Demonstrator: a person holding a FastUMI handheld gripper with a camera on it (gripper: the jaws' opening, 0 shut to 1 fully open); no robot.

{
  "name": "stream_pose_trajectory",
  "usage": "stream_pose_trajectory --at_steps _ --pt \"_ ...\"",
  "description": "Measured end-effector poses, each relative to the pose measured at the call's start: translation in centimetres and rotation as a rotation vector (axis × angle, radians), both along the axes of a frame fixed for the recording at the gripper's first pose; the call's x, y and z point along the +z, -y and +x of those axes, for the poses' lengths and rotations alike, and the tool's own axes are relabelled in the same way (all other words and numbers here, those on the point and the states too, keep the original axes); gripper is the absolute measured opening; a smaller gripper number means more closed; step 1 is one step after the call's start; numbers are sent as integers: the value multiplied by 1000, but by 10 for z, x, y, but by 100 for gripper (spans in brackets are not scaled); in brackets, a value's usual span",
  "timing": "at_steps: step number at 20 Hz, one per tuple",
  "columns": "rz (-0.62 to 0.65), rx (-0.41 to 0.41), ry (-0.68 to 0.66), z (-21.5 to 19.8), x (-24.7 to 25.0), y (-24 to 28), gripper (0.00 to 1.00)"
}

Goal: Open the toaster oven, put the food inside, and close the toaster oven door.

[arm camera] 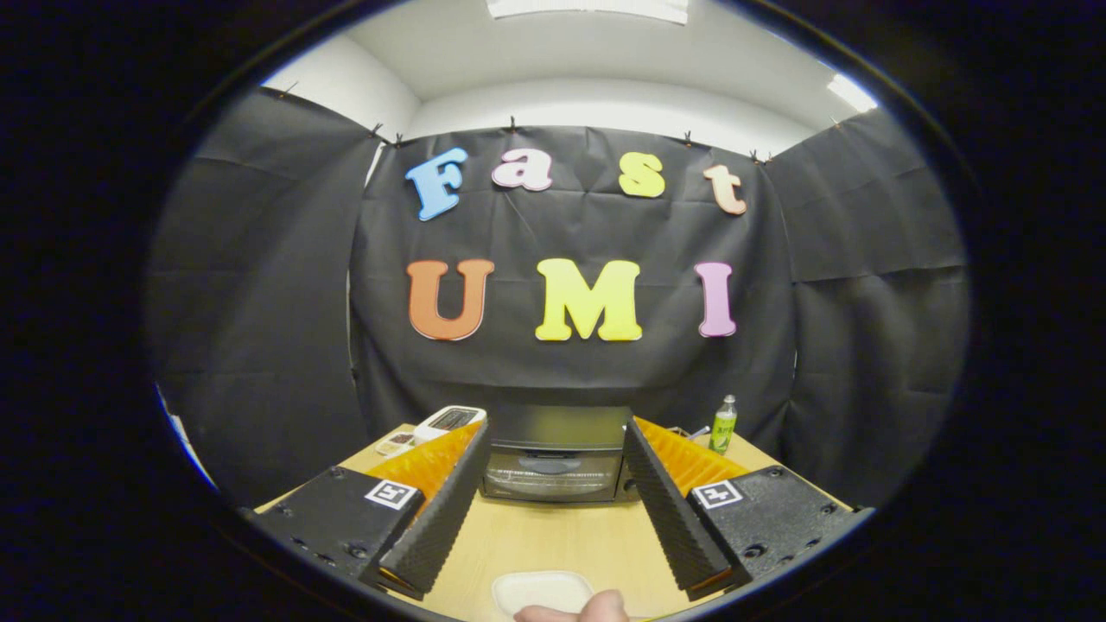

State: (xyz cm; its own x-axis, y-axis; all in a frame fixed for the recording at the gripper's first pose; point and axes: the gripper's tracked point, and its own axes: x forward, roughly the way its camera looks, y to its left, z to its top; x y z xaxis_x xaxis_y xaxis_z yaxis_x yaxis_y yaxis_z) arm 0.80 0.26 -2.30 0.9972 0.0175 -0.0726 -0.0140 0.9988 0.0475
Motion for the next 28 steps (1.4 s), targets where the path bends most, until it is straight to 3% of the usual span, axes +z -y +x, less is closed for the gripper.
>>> stream_pose_trajectory --at_steps 5,8,12,16,19,24,28 --pt "84 -53 -32 -29 -22 19 100" --pt "46 -87 -17 -43 -17 33 100" --pt "-8 -65 59 -55 -4 31 100" --pt "-2 -10 17 -63 -15 18 100" --pt "-7 -28 13 -60 -17 24 100" --pt "-3 10 12 -59 -23 11 100" --pt "-61 -21 15 -51 -37 13 100"
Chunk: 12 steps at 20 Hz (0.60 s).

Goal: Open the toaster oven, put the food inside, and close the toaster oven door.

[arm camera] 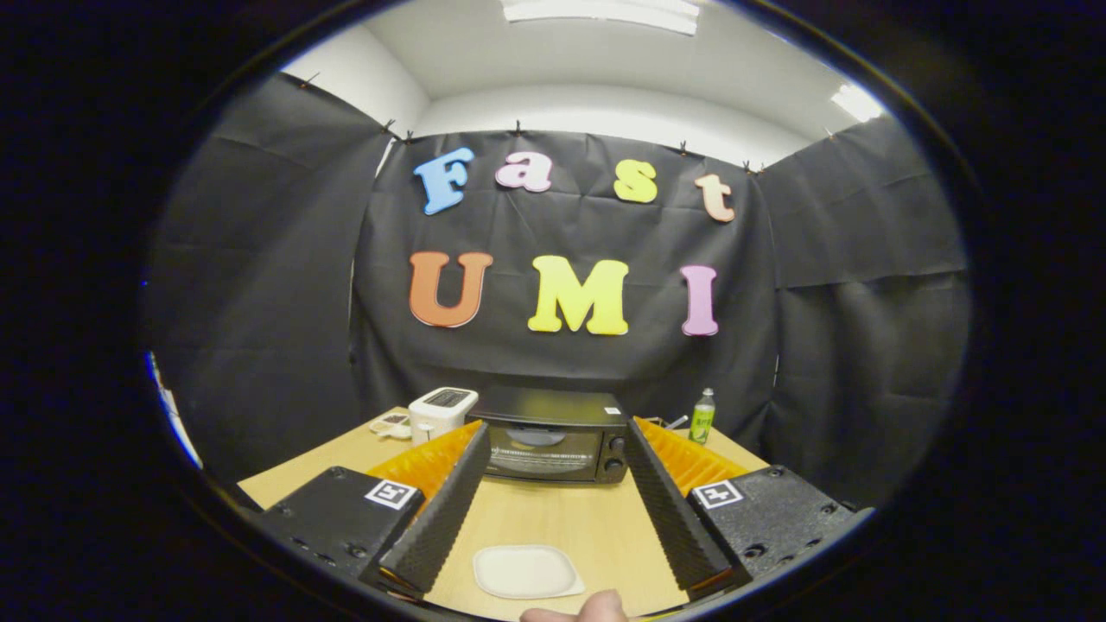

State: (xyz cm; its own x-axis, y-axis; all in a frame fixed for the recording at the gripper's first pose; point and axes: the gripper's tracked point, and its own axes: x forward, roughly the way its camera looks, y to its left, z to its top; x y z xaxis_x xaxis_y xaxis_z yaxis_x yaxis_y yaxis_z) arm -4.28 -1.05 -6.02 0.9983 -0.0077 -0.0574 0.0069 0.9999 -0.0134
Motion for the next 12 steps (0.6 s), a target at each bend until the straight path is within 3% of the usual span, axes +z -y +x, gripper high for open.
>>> stream_pose_trajectory --at_steps 7,12 --pt "24 37 -51 8 -10 -22 100" --pt "29 44 -15 0 1 -22 100"
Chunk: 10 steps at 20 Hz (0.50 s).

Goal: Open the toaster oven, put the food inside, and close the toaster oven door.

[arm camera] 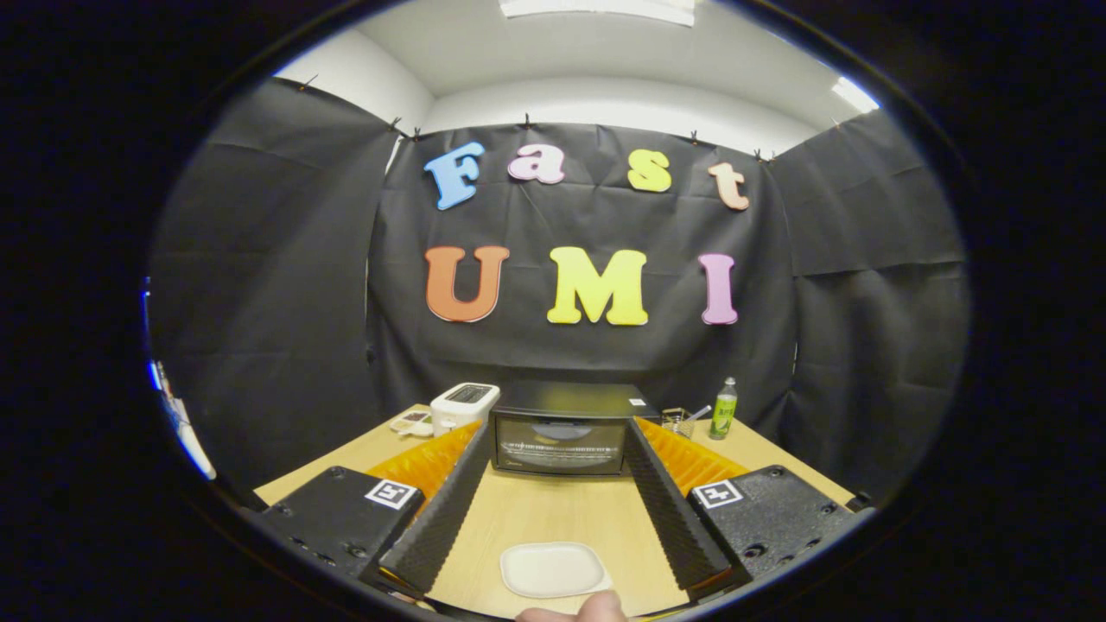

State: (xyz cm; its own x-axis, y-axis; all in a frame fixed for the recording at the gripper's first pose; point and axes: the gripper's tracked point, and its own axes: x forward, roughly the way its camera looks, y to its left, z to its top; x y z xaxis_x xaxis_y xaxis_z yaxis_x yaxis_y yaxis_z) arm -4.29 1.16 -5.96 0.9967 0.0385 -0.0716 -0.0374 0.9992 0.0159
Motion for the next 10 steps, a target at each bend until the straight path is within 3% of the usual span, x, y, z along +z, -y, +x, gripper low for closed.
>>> stream_pose_trajectory --at_steps 10 --pt "42 -25 19 -8 6 14 100"
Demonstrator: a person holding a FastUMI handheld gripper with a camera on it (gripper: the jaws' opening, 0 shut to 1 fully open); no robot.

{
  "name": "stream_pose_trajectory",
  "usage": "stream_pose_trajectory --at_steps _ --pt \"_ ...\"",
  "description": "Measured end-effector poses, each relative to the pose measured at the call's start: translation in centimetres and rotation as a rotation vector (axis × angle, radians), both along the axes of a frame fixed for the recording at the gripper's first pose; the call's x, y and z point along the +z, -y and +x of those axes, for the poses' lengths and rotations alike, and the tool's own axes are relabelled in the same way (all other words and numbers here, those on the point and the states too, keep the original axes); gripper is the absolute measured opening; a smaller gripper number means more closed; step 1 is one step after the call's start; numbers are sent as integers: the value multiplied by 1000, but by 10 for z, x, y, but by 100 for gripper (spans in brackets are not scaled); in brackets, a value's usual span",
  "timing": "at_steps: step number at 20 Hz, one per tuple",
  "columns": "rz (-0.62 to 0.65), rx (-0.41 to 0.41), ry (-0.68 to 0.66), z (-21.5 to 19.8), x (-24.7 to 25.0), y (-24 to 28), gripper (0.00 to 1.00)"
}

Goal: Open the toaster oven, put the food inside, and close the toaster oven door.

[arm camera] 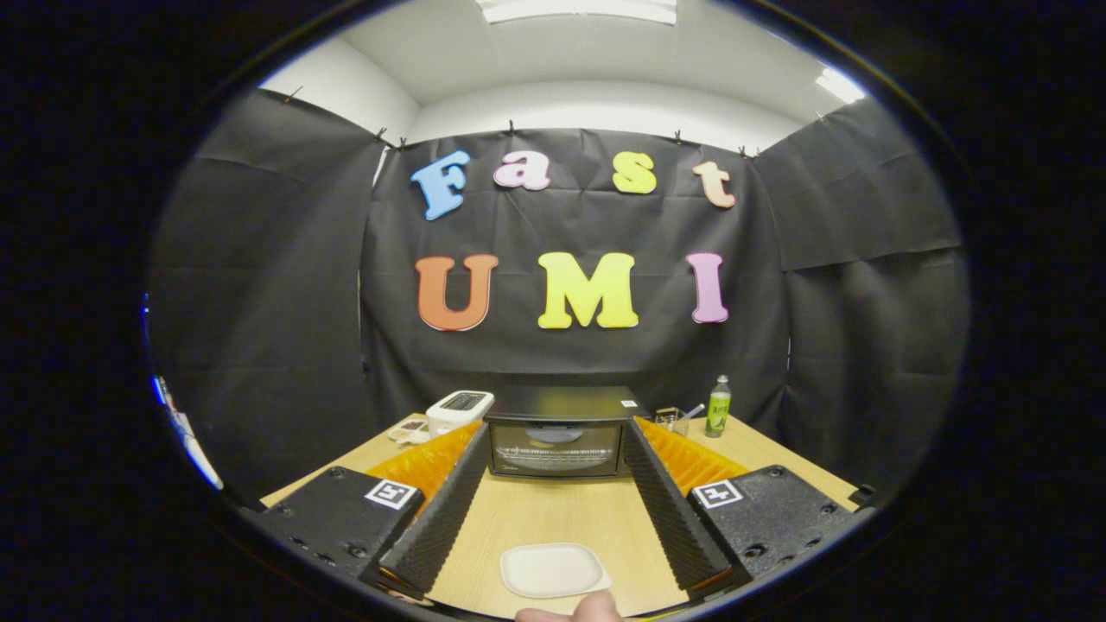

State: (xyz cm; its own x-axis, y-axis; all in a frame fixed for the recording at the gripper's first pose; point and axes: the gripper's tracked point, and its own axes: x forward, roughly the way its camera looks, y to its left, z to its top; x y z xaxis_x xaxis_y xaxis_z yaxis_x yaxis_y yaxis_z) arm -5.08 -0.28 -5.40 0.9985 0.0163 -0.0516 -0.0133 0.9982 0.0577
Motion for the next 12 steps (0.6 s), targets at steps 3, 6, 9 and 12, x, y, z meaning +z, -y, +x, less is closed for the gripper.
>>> stream_pose_trajectory --at_steps 3,6,9,12 --pt "1 -5 26 -2 9 1 100" --pt "-6 -25 60 -6 18 8 100" --pt "16 -34 60 -7 18 12 100" --pt "35 4 29 -6 10 1 100"
